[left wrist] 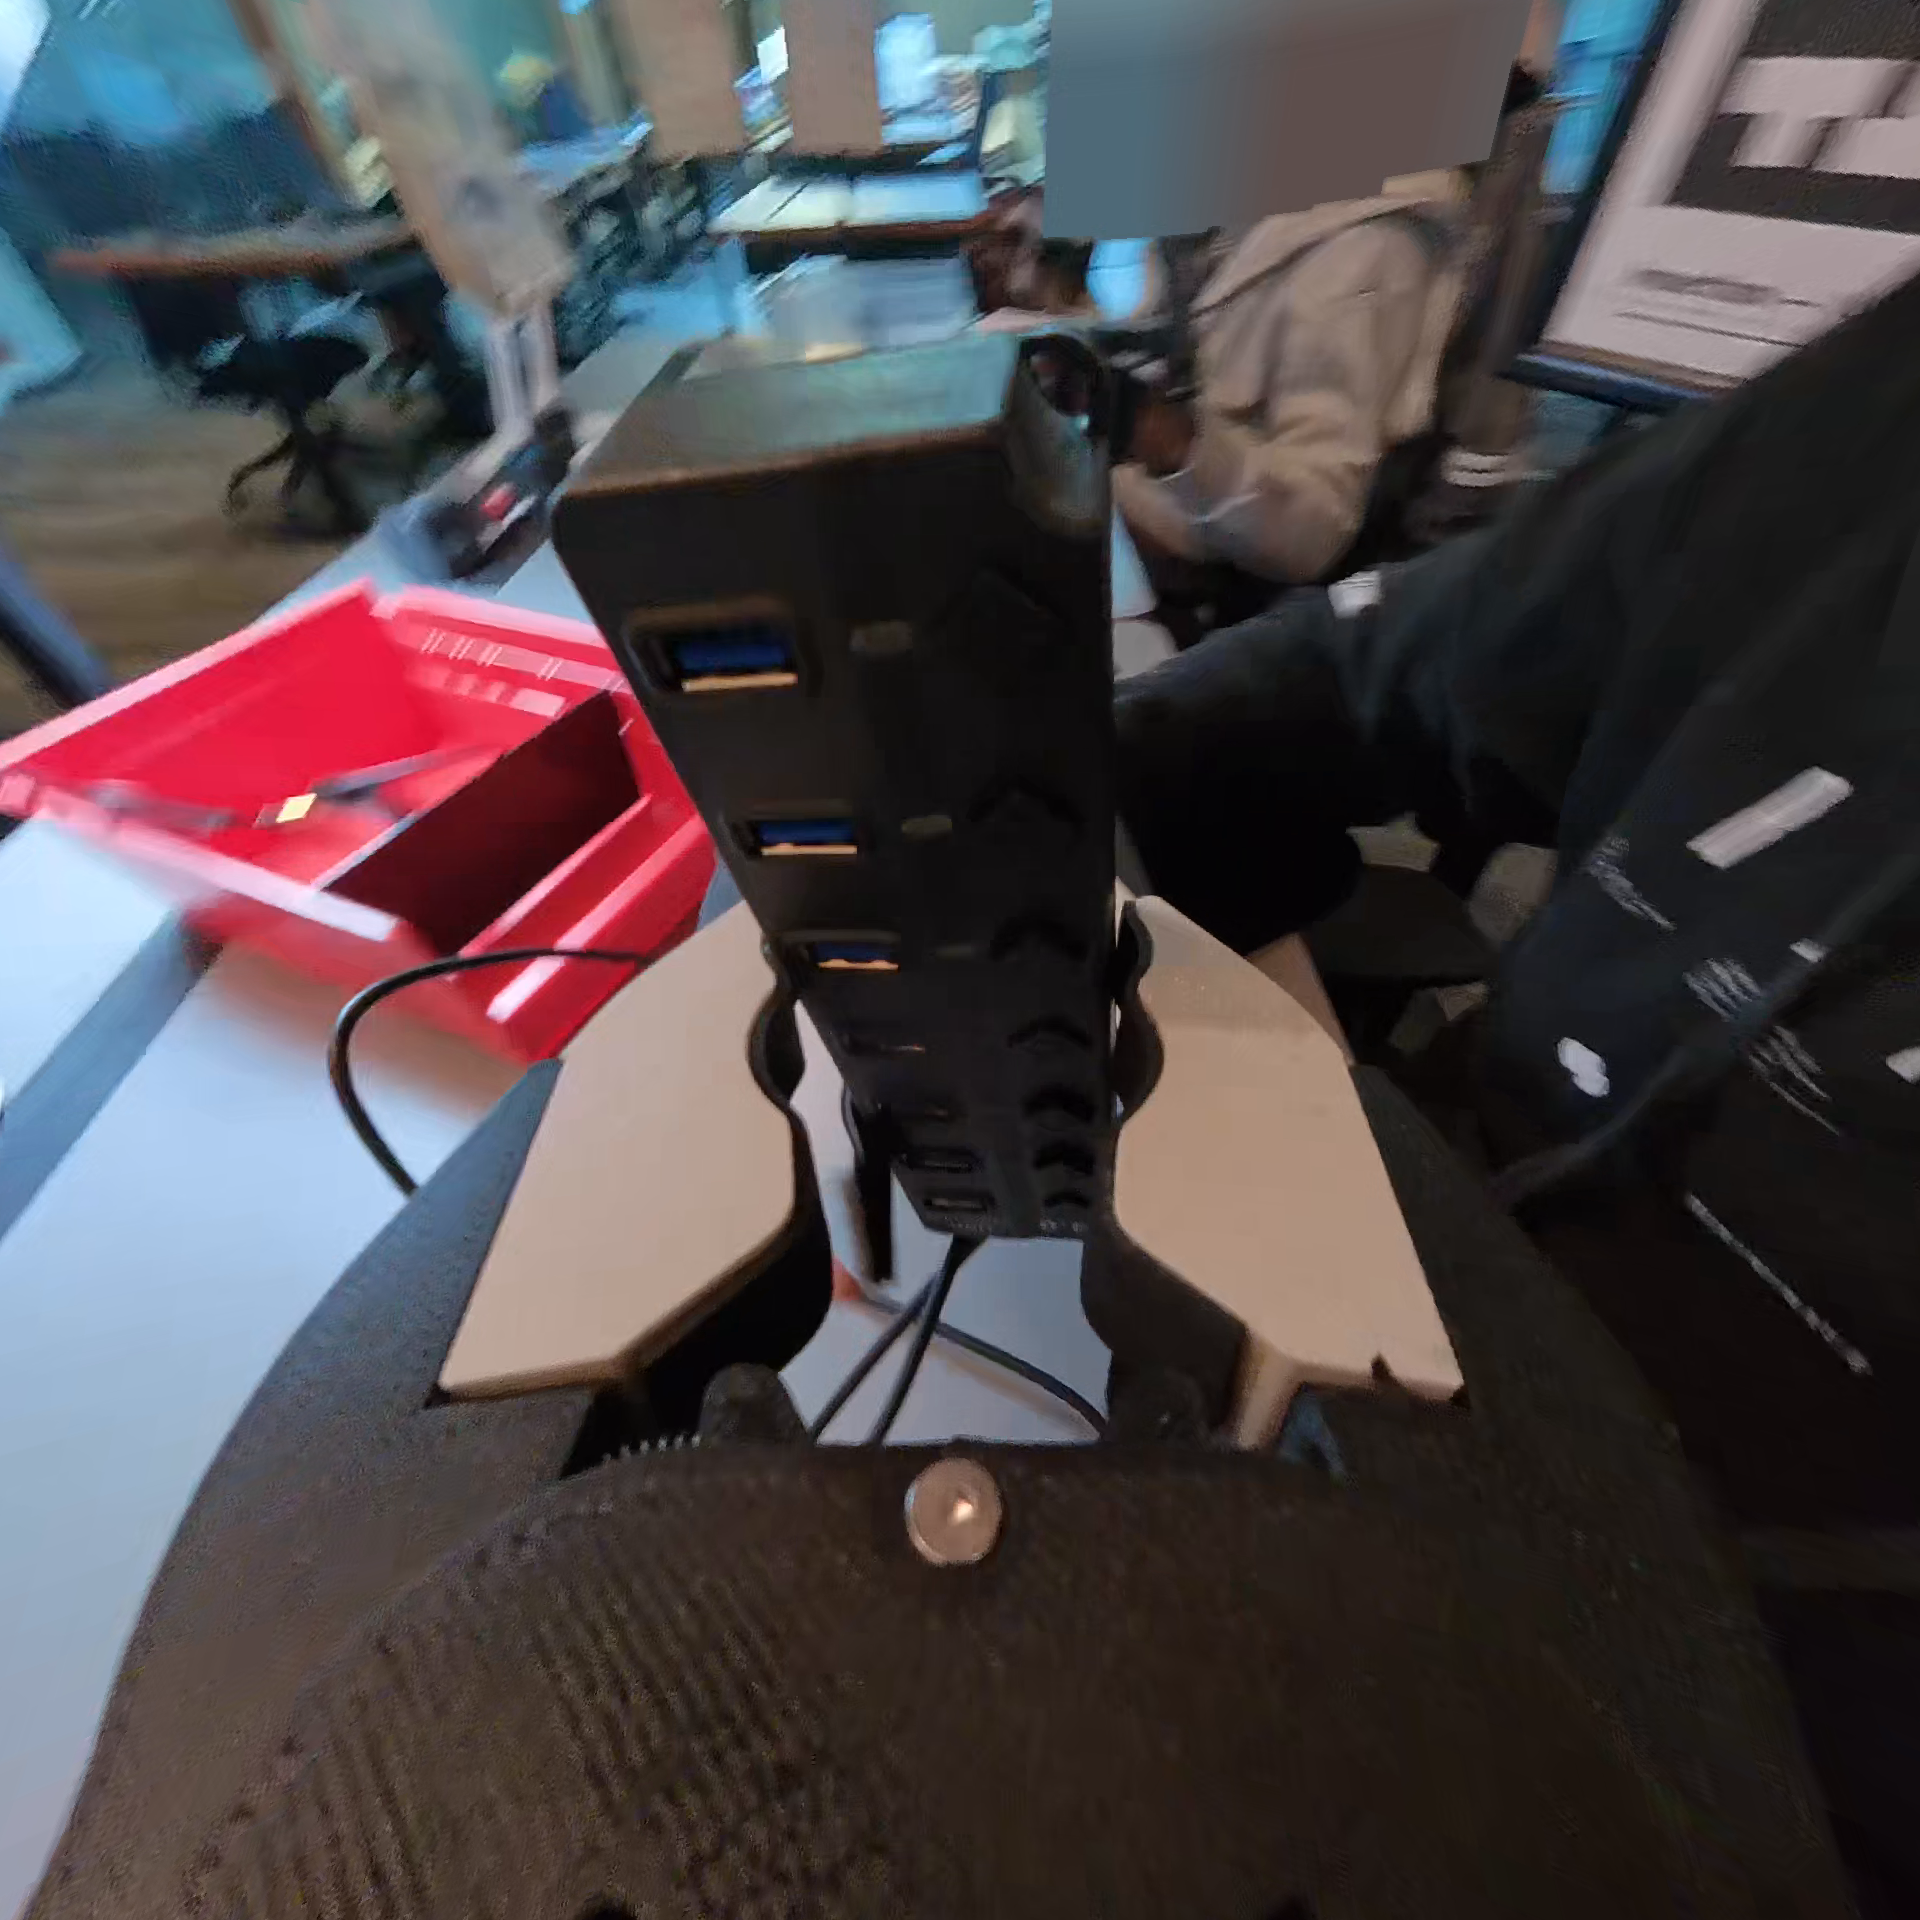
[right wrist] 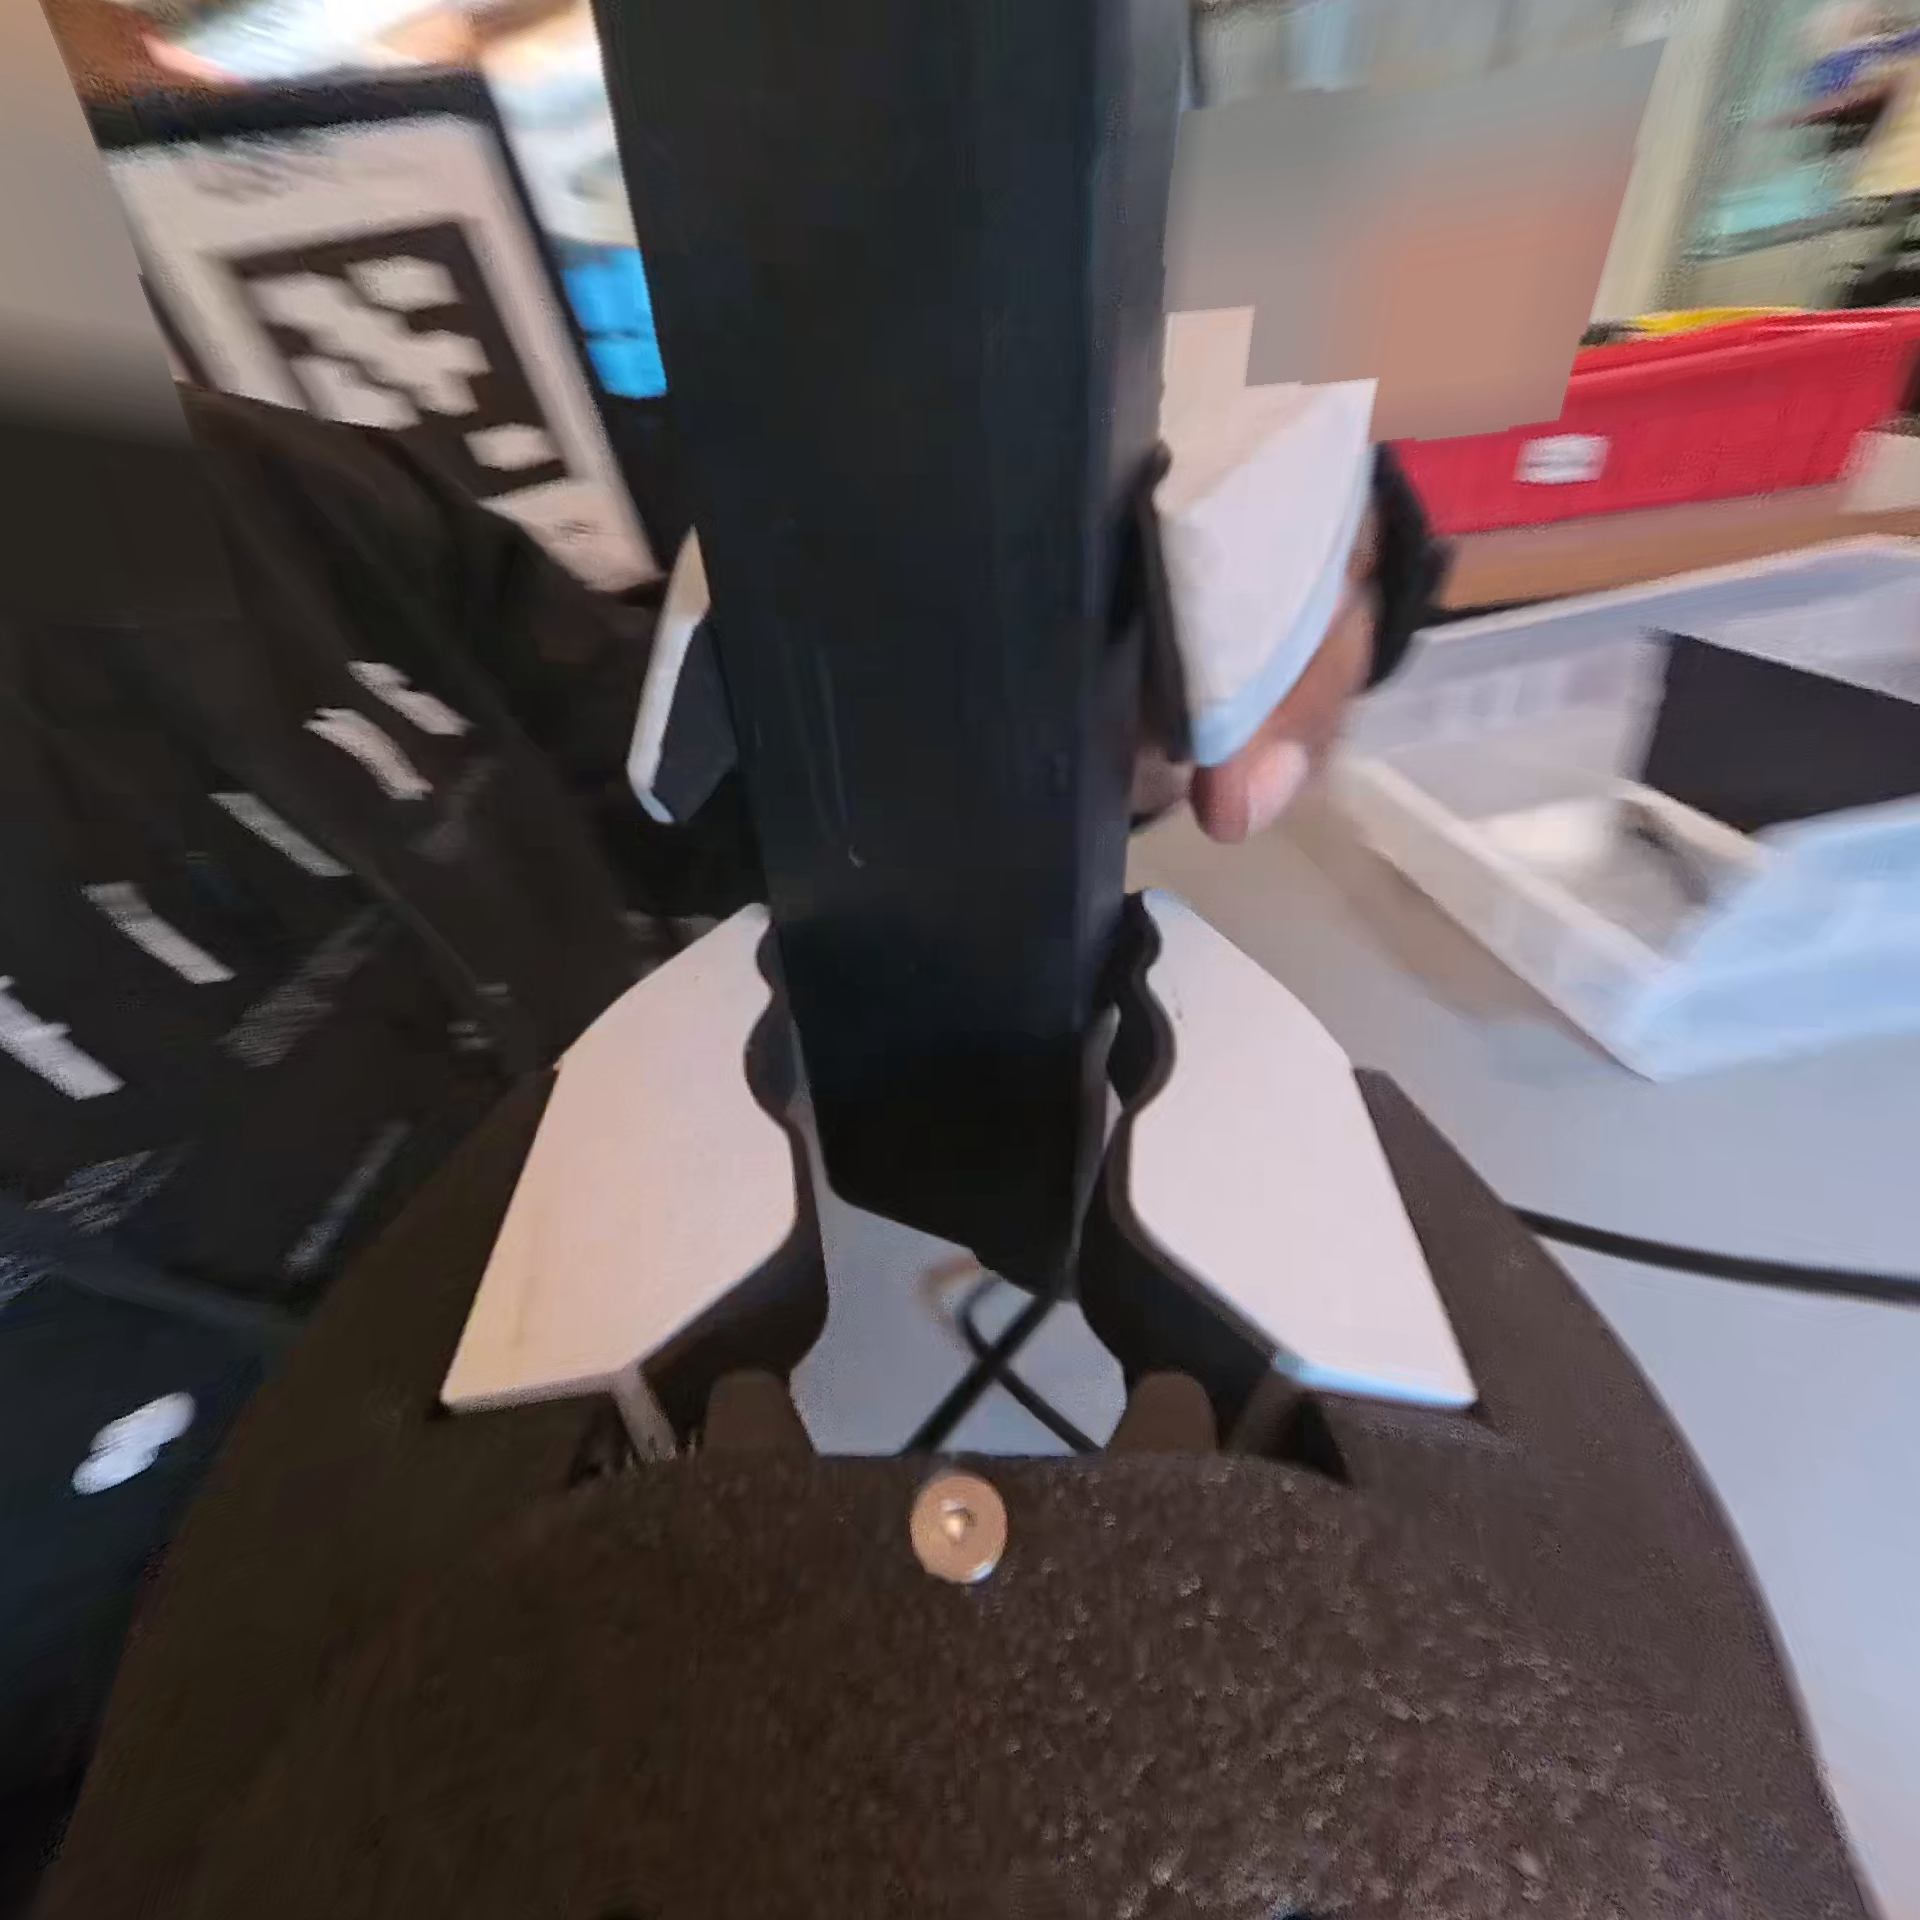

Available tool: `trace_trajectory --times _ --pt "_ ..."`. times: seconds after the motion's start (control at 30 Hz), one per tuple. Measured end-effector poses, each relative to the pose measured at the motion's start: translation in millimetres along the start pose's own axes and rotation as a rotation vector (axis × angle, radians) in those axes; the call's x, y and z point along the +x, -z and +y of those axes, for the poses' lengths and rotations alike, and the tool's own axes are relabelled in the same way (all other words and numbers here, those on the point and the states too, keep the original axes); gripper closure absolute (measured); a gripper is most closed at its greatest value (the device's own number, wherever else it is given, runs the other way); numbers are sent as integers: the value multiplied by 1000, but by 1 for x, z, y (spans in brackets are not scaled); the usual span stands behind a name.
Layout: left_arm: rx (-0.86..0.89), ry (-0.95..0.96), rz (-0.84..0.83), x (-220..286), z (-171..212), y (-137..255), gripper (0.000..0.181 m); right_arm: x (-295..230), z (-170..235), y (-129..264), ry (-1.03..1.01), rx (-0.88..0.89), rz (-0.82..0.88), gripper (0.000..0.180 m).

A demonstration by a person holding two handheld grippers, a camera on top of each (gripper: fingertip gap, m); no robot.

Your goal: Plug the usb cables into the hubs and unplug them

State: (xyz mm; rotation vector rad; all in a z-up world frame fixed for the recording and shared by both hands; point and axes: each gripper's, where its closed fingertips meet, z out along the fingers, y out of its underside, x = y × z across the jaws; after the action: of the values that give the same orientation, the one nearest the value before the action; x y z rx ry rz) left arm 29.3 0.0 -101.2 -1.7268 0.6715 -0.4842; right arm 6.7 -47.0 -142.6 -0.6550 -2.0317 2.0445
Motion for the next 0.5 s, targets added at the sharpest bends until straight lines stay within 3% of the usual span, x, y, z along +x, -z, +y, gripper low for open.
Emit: trace_trajectory --times 0.1,0.17,0.27,0.37,0.5 --pt "-85 182 -124 -31 25 2 123 37 9 27 103 -119 321 114" --pt "-103 256 -174 -44 38 0 124 47 17 39 126 -220 434 107" --pt "-147 275 -152 -38 49 -17 124 46 37 30 113 -325 453 104" --pt "-225 193 -237 -41 61 -31 125 56 54 23 109 -388 496 111" --pt "-181 162 -264 -39 62 -35 124 50 54 19 60 -243 391 117"
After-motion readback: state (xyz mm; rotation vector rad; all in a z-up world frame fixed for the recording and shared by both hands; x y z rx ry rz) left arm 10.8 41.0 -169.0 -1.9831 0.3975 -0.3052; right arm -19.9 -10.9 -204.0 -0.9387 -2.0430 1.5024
